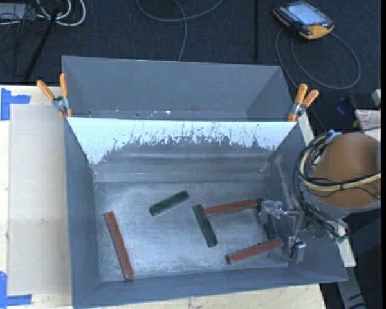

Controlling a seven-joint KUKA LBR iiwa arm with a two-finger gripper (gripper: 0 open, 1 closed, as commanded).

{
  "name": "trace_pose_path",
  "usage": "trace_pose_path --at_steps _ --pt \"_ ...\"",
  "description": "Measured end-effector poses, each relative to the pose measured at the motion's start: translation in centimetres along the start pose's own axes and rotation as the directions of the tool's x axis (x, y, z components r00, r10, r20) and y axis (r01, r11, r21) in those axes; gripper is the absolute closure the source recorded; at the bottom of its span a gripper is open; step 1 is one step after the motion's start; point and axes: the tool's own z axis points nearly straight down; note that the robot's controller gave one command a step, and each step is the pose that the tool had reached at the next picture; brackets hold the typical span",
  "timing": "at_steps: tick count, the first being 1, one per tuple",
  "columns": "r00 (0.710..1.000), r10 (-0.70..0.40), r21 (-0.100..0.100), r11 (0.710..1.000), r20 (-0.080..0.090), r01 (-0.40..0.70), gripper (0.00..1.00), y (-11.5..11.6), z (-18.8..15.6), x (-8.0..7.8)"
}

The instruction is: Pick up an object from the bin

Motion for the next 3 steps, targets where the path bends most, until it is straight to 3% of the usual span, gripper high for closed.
trace_pose_path --at_steps 1,2,3 --pt "1.000 0.013 -0.002 1.000 -0.003 -0.013 0.00 1.6 0.4 0.9" --pt "1.000 0.017 -0.002 1.000 -0.002 -0.017 0.00 1.7 0.4 0.8" --pt "0.969 -0.249 -0.002 0.969 0.000 0.249 1.00 -1.2 2.4 -1.4"
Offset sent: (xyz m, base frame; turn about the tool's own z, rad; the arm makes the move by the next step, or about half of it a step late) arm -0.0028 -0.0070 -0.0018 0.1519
